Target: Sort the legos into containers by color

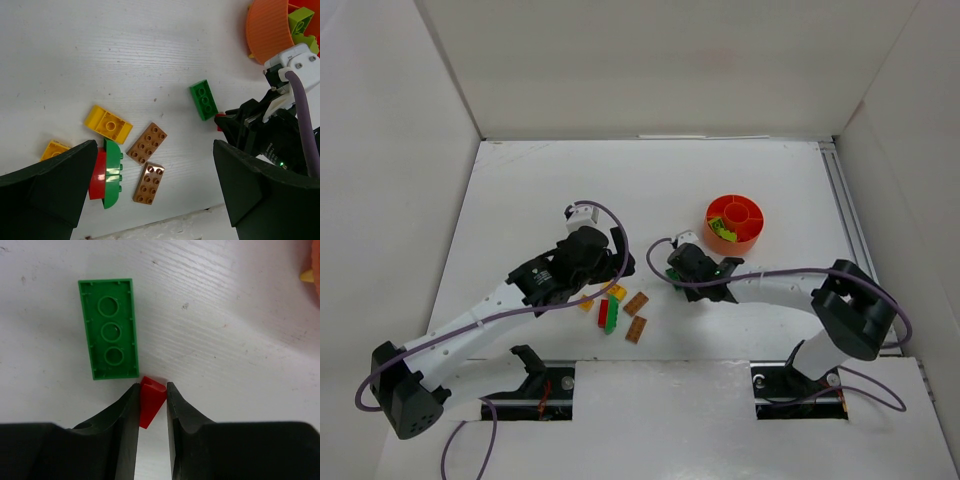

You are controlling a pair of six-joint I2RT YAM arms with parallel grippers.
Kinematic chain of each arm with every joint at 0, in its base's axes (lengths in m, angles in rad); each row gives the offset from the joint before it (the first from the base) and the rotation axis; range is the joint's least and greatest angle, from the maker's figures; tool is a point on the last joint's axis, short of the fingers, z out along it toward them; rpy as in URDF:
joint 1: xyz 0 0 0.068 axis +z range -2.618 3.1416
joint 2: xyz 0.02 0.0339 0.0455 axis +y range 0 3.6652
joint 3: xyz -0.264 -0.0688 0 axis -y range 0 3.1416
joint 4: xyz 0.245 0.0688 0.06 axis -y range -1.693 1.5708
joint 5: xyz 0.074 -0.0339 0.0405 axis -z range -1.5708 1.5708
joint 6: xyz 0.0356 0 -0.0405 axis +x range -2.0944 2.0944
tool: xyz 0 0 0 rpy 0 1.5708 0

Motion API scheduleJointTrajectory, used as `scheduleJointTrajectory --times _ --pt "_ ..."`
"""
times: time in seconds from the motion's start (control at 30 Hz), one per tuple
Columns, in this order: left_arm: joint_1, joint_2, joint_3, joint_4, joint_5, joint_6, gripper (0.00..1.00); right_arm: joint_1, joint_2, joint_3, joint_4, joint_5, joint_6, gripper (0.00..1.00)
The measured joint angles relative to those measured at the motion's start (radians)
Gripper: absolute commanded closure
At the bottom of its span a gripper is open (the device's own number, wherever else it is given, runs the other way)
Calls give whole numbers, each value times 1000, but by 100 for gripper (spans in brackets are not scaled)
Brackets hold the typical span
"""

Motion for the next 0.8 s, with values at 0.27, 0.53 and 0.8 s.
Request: scheduleJointTrajectory --times 0.27,0.53,0.8 --pt "0 6 0 2 0 0 0 0 -131 2 -127 44 9 75" --pt "40 78 0 10 27 6 0 -210 -378 76 -195 66 -85 74" --pt "102 93 -8 23 79 11 0 -497 -401 151 -174 24 -207 74"
